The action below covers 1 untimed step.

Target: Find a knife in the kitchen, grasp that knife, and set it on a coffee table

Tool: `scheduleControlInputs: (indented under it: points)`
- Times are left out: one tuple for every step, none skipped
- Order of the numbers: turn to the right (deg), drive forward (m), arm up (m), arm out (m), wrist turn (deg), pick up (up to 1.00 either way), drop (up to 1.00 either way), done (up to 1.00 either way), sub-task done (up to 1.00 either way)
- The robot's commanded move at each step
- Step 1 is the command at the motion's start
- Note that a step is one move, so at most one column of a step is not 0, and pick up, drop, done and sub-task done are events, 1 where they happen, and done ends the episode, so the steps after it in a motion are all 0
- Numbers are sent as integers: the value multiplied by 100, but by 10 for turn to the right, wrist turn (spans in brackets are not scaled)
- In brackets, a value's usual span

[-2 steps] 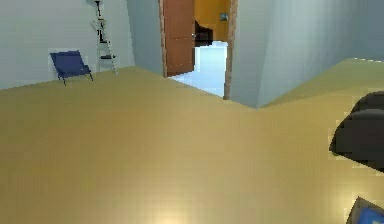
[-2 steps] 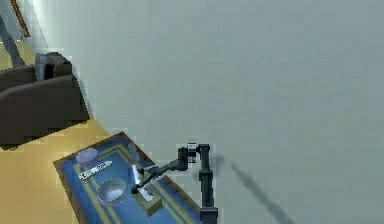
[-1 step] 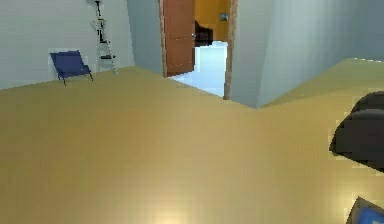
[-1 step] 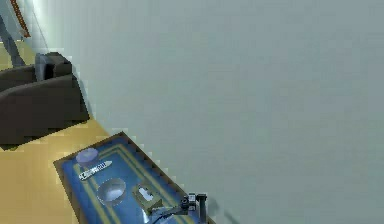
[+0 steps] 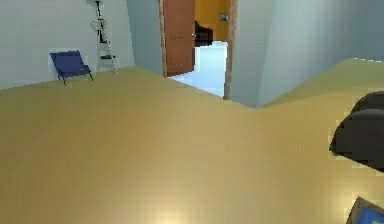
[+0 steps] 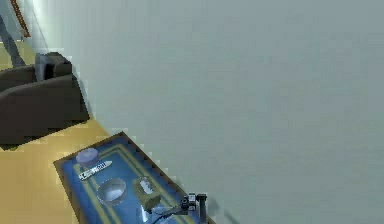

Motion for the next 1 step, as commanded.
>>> scheduleControlInputs:
  points:
    - [0,0,10,0,0,0,0,0,0]
